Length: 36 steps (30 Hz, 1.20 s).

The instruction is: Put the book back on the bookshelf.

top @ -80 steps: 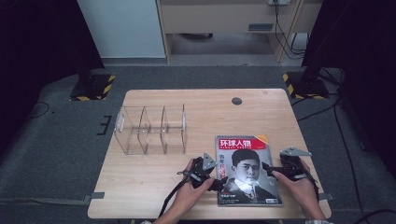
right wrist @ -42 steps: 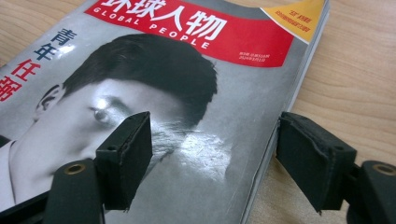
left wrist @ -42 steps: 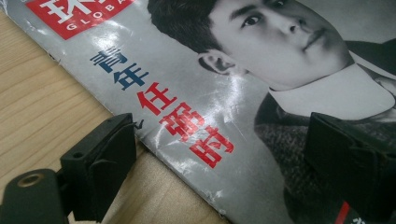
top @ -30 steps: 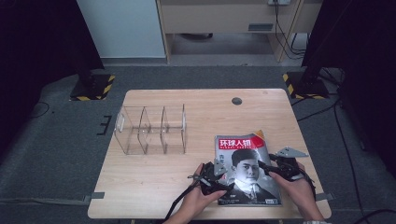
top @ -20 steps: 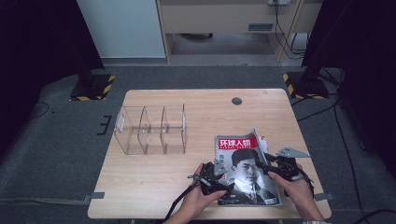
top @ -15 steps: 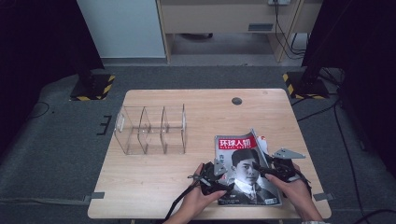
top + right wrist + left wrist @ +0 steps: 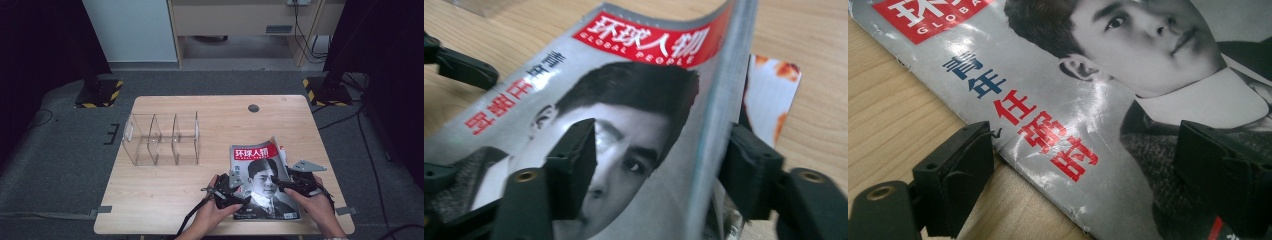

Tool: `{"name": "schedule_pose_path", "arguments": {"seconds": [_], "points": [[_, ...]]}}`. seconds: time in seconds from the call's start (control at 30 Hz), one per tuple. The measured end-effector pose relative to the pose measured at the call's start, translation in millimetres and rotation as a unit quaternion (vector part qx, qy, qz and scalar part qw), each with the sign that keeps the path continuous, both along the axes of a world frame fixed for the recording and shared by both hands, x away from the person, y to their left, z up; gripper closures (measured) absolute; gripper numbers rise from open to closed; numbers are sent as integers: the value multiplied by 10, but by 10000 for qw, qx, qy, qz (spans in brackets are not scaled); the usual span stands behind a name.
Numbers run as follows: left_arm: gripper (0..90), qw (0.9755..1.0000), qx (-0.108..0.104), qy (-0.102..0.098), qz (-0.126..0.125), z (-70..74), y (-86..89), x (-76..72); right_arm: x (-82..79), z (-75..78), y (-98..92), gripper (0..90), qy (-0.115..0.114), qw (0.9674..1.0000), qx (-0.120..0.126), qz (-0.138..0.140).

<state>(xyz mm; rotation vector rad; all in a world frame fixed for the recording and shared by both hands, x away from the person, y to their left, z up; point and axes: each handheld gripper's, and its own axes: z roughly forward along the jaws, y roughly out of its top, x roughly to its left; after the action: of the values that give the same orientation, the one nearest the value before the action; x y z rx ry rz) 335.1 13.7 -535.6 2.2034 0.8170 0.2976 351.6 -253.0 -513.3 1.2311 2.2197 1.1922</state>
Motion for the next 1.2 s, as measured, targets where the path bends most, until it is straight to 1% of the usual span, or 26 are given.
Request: {"name": "schedule_pose_path", "arguments": {"seconds": [0.03,0.07,0.17,0.2,0.23,0.37,0.43,0.47,0.53,0.6,0.63,0.67,0.7,0.73,0.8,0.87,0.93,0.97,1.0,1.07,1.1,1.13,1.17,1.2], "points": [[84,10000,-2,0,0,0,0,0,-6,18,0,437,-23,10000,81,37],[84,10000,-1,-1,-1,0,0,0,-19,50,24,477,-73,9997,184,145],[84,10000,-2,0,-1,-1,0,0,-20,53,61,475,-56,9996,203,181],[84,10000,-3,0,-1,-1,0,0,1,43,90,450,-15,9998,116,186],[84,10000,-2,0,-2,-1,0,0,1,43,90,450,-15,9998,116,186],[84,10000,0,-1,-2,-1,0,-1,51,-18,81,439,234,9994,241,55],[83,10000,0,-1,-3,-1,0,0,65,-66,60,439,480,9986,214,61],[83,10000,0,-1,-6,-1,0,0,73,-83,52,439,560,9983,143,101],[83,10000,1,1,-19,-1,1,3,92,-137,42,449,716,9973,-93,163],[83,10000,0,2,-31,-1,2,7,104,-143,41,460,755,9970,-70,150],[83,10000,1,2,-33,-1,2,8,126,-136,30,516,779,9968,-90,123],[83,10000,3,3,-36,-1,2,10,126,-136,30,516,779,9968,-90,123],[82,10000,-1,4,-40,-1,2,11,130,-136,30,543,744,9971,-129,109],[82,10000,1,7,-49,-1,3,13,131,-133,25,590,697,9974,-159,101],[79,10000,-11,22,-92,-2,4,26,128,-114,11,657,656,9976,-168,121],[76,9999,-1,28,-139,-1,6,47,119,-87,19,695,602,9979,-201,113],[76,9999,-13,31,-160,-2,3,68,106,-73,33,688,578,9979,-246,145],[76,9998,-11,22,-186,-3,4,85,100,-93,60,578,644,9975,-227,180],[76,9998,-18,28,-193,-3,3,94,100,-93,60,578,644,9975,-227,180],[78,9997,-26,32,-243,-4,5,131,101,-127,95,468,740,9967,-249,203],[79,9995,-20,29,-315,-3,13,161,100,-120,107,485,782,9965,-273,148],[79,9995,-20,29,-315,-3,13,161,97,-118,106,526,758,9965,-331,130],[79,9993,-17,28,-368,-3,18,180,95,-116,97,567,698,9969,-359,109],[79,9991,-12,22,-420,-3,23,198,93,-109,82,606,701,9970,-327,67]]}}
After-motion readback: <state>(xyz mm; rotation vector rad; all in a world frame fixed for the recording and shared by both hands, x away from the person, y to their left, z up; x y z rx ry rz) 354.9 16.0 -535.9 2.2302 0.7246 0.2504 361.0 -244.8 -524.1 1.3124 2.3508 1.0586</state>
